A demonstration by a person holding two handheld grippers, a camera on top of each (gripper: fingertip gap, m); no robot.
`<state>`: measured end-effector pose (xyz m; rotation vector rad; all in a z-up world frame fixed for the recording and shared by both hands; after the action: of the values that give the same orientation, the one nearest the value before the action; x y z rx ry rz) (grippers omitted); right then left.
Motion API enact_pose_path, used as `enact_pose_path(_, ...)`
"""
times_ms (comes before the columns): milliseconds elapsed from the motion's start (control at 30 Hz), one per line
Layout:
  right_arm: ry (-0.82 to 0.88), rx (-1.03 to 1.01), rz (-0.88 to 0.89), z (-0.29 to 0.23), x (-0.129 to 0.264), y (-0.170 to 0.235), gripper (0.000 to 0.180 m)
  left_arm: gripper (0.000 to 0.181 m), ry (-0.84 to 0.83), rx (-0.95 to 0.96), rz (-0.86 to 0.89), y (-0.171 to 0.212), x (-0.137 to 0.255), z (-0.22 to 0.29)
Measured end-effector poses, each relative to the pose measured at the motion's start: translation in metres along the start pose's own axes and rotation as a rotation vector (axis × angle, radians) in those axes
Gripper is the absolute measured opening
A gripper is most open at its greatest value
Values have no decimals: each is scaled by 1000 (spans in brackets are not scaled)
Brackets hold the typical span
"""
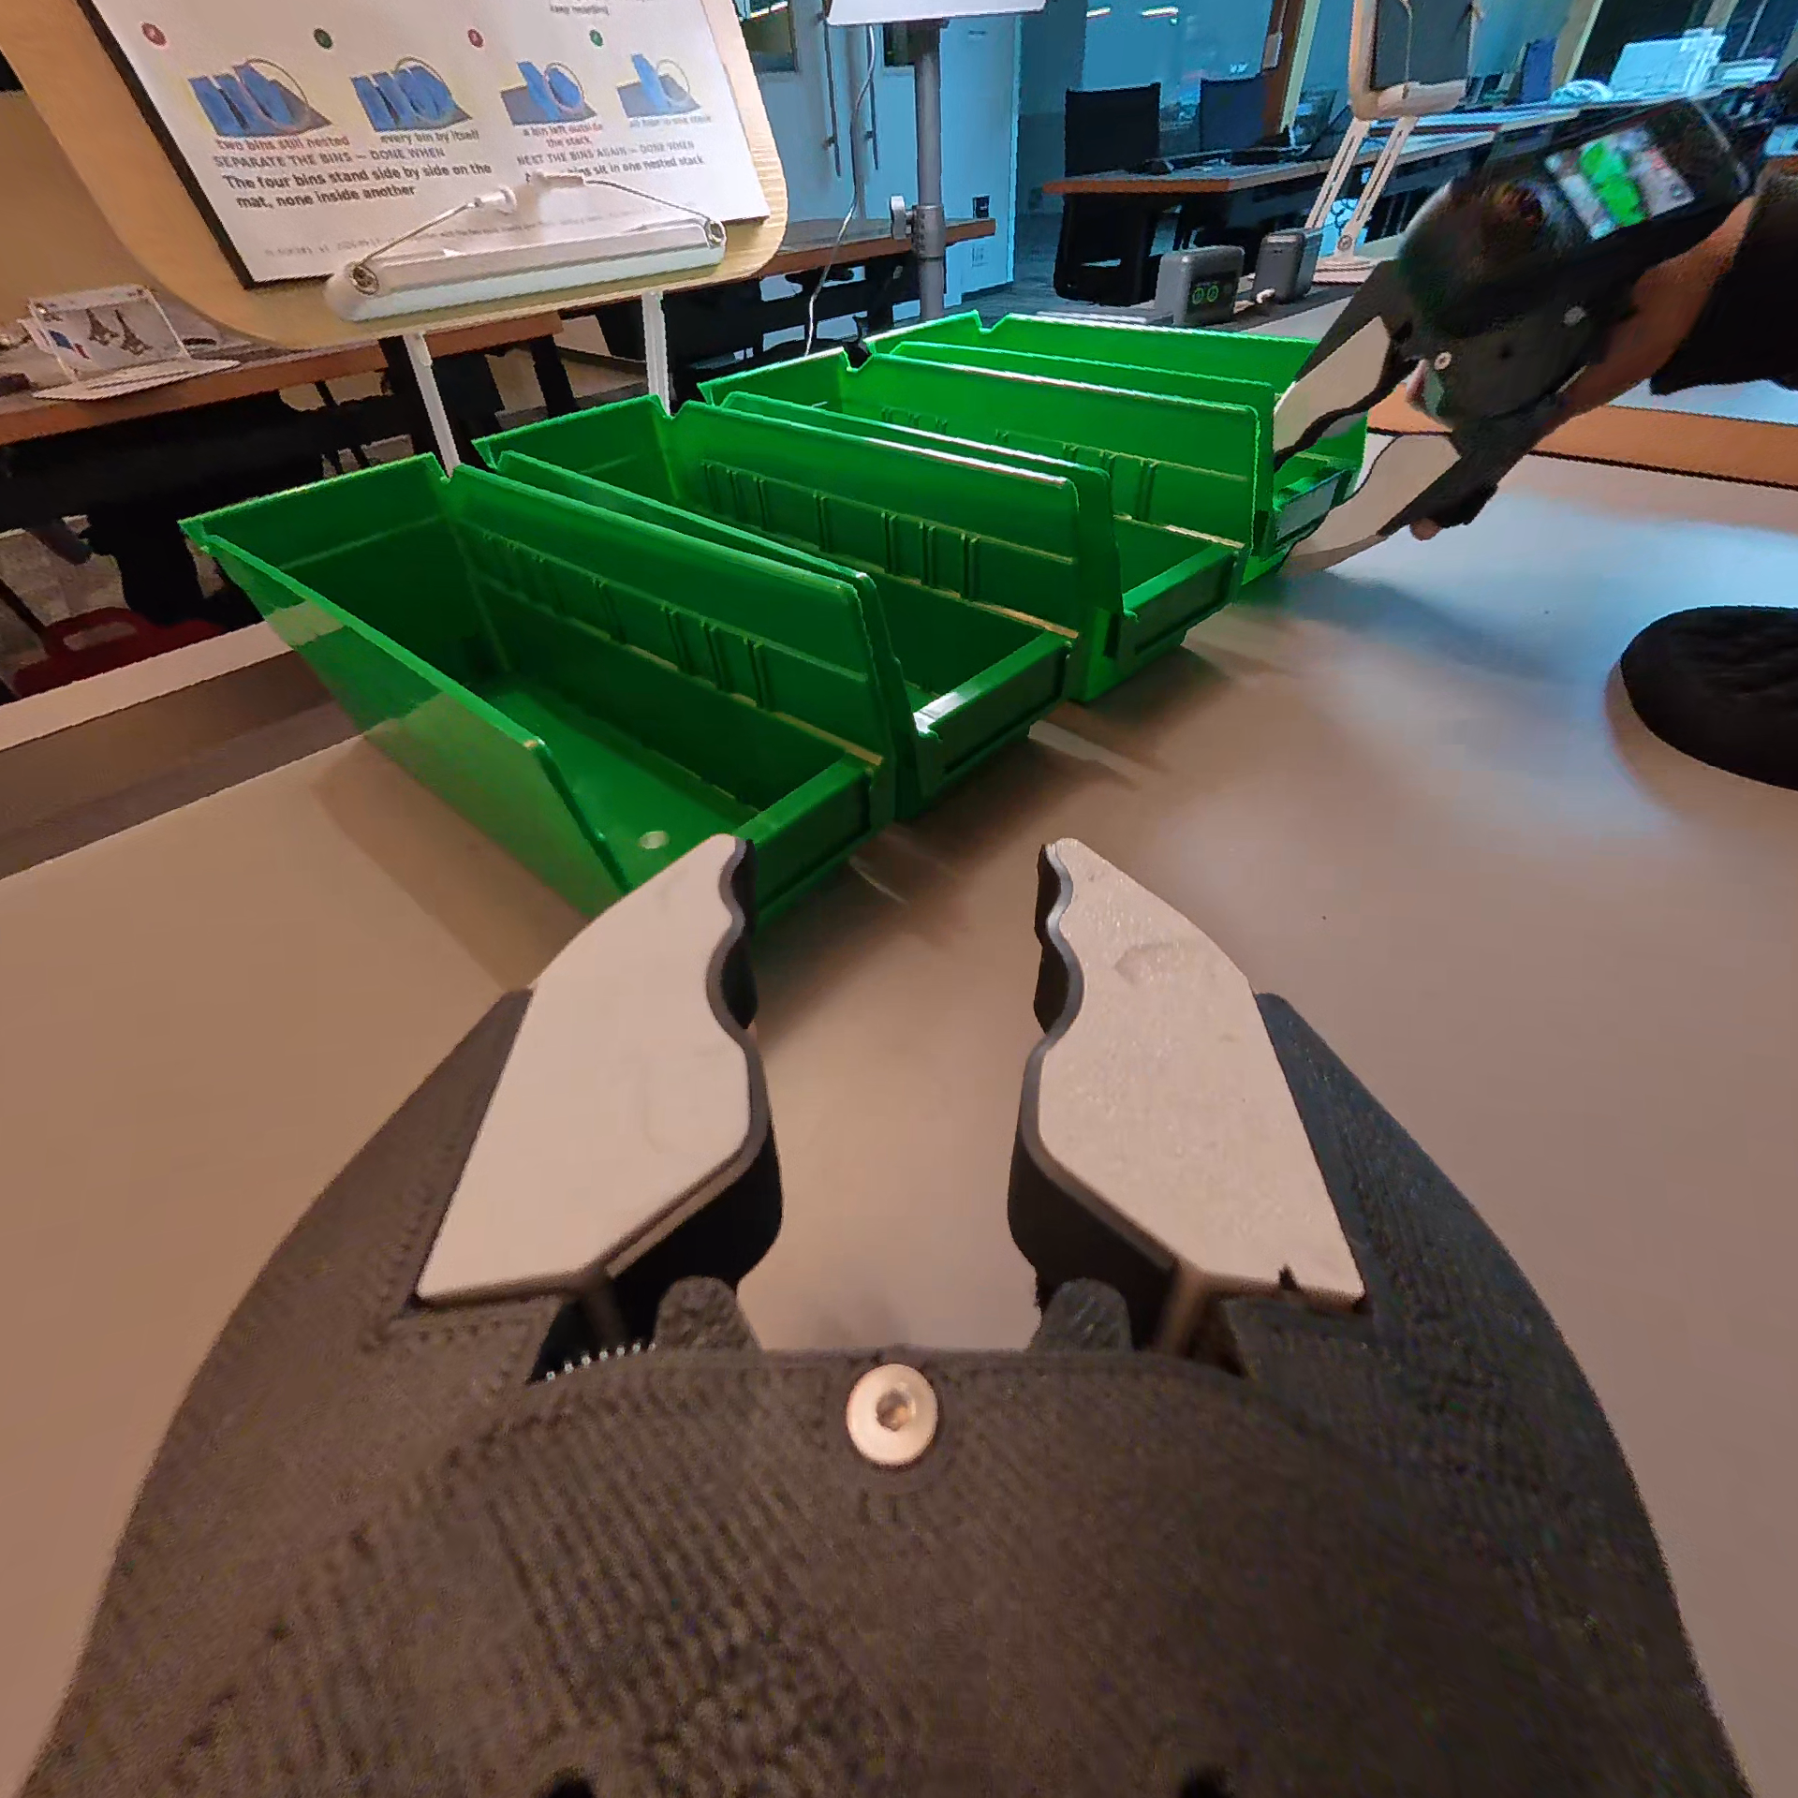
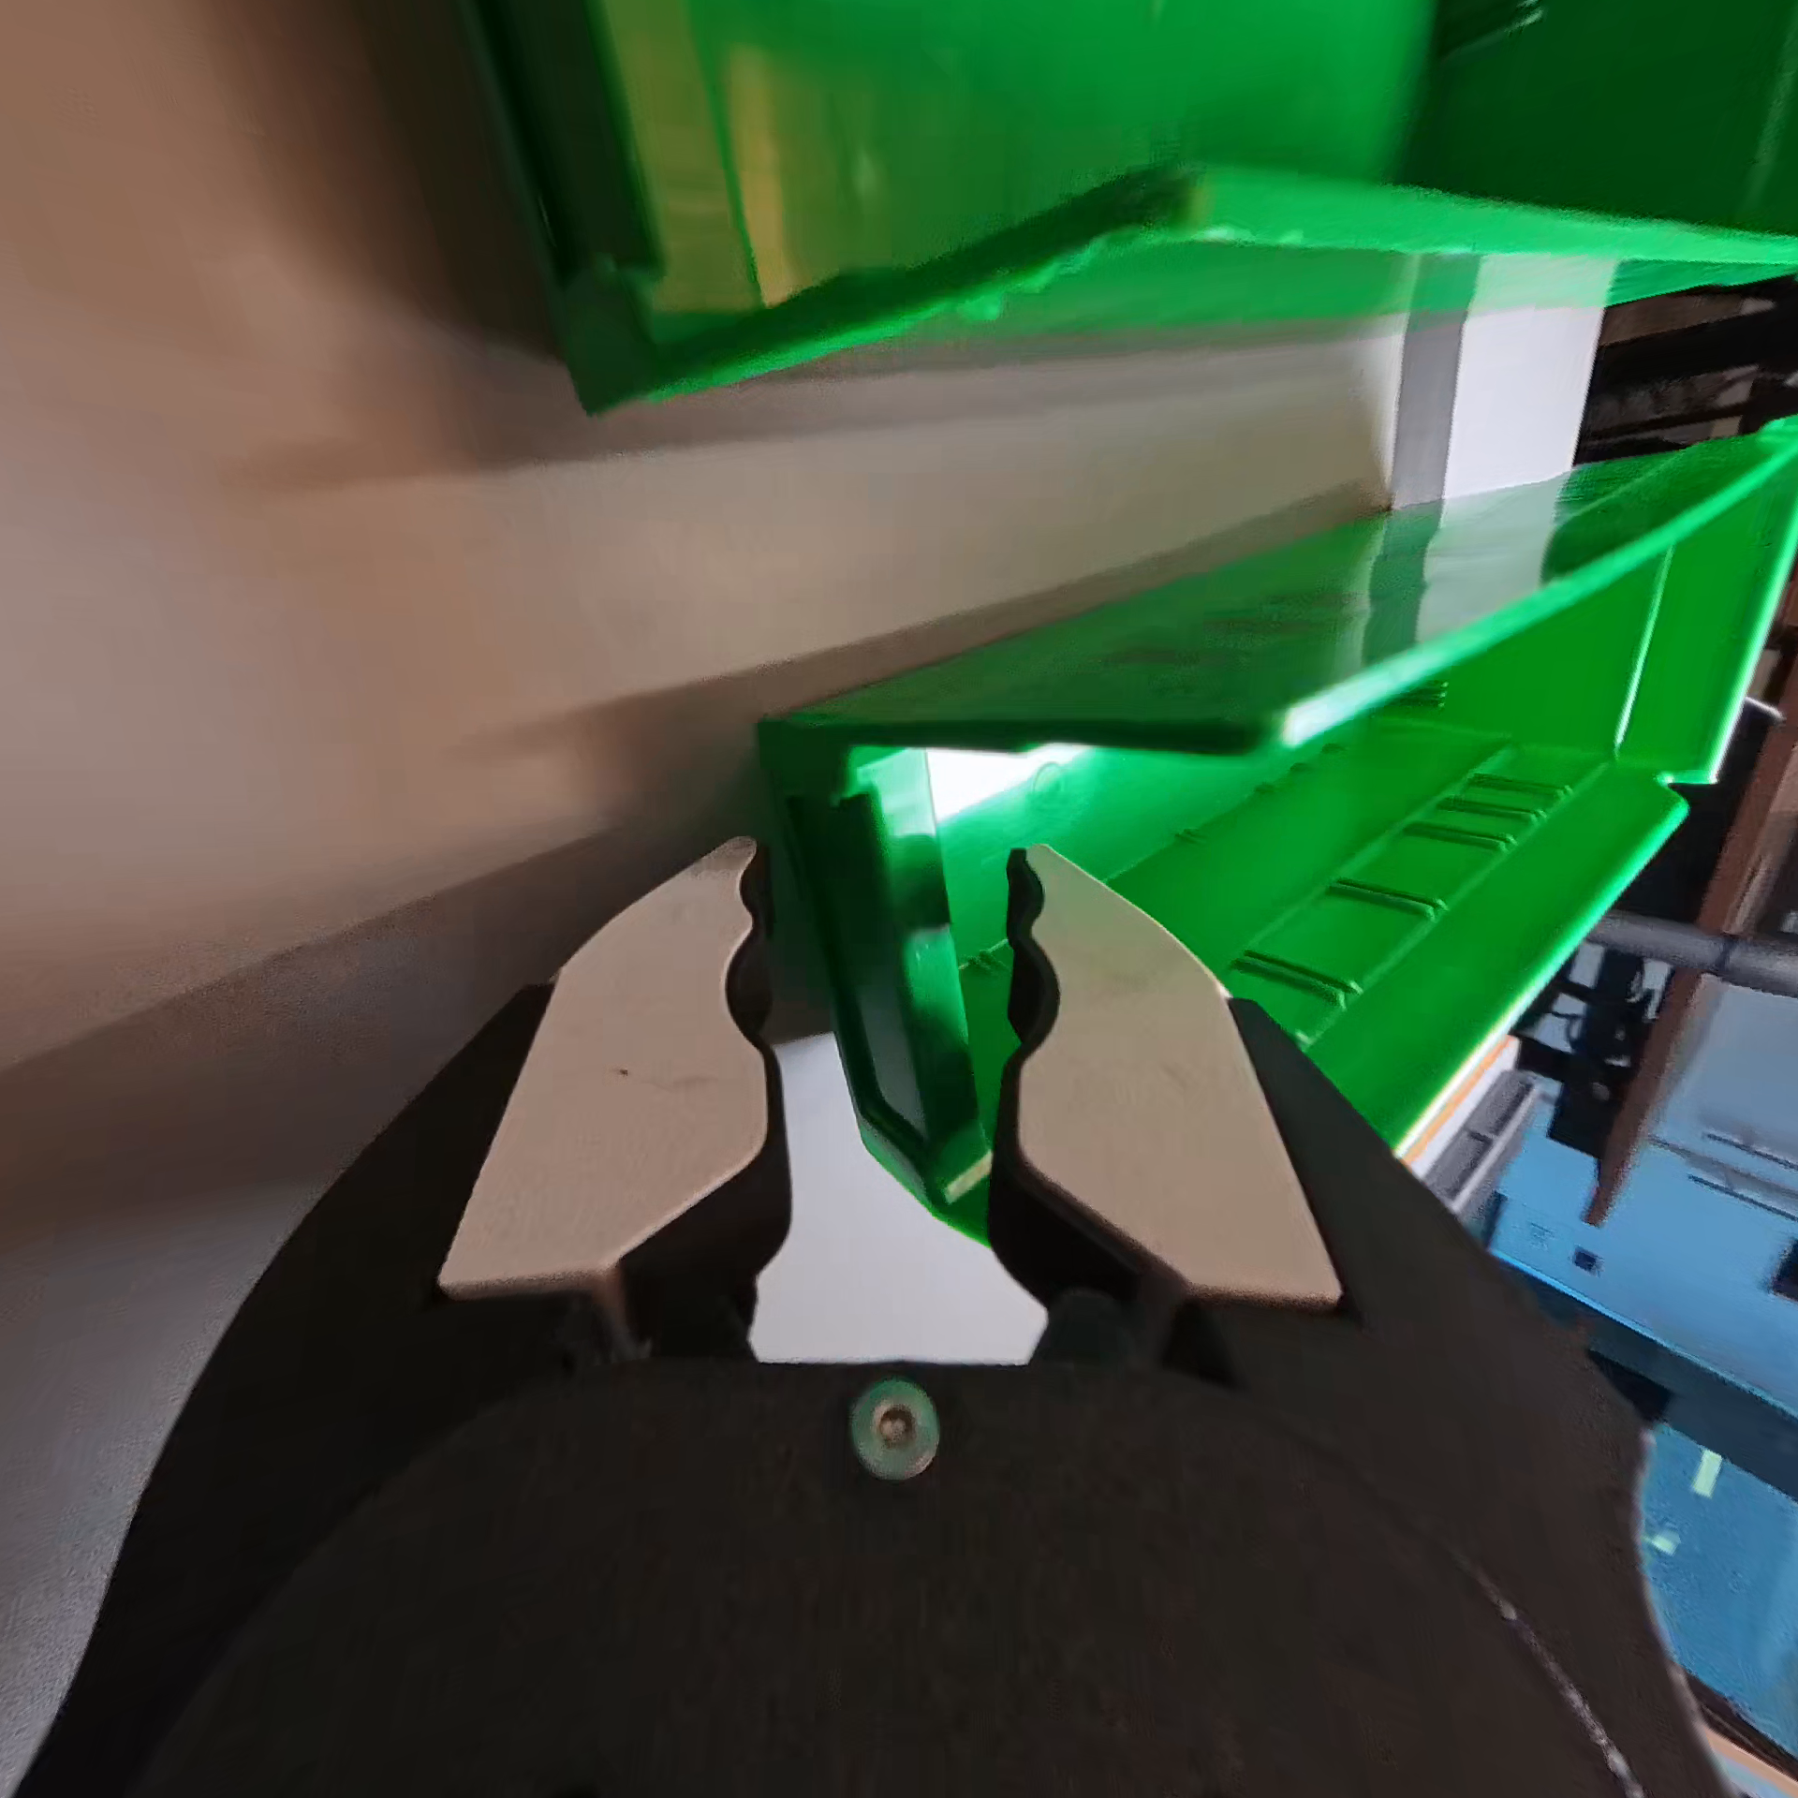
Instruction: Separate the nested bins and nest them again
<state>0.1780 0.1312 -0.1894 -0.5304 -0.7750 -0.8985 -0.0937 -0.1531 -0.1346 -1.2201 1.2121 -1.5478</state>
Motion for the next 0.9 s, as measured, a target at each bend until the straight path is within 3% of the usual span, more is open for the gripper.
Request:
enact_pose_path(167,-3,76,-67,-2,-15,3,30,55,1,-9,2,0,0,1)
enact_pose_path(433,21,86,-73,-6,-7,1,28,55,-3,-7,8,-1,1,1)
enact_pose_path(633,129,81,-56,19,42,-6,27,55,-5,-5,2,0,0,0)
enact_pose_path(900,132,103,79,56,114,-78,28,56,-16,-18,1,0,0,1)
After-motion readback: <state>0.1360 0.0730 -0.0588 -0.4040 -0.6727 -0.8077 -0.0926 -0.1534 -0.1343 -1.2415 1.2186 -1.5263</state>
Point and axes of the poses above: each gripper's, where its closed fingertips meet, x back along the fingers, y out of its underside, z = x × y across the jaws, the point moved 3 cm from there along x, back along the fingers, and after that the axes turned 8 degrees about x, right-handed, at the moved point
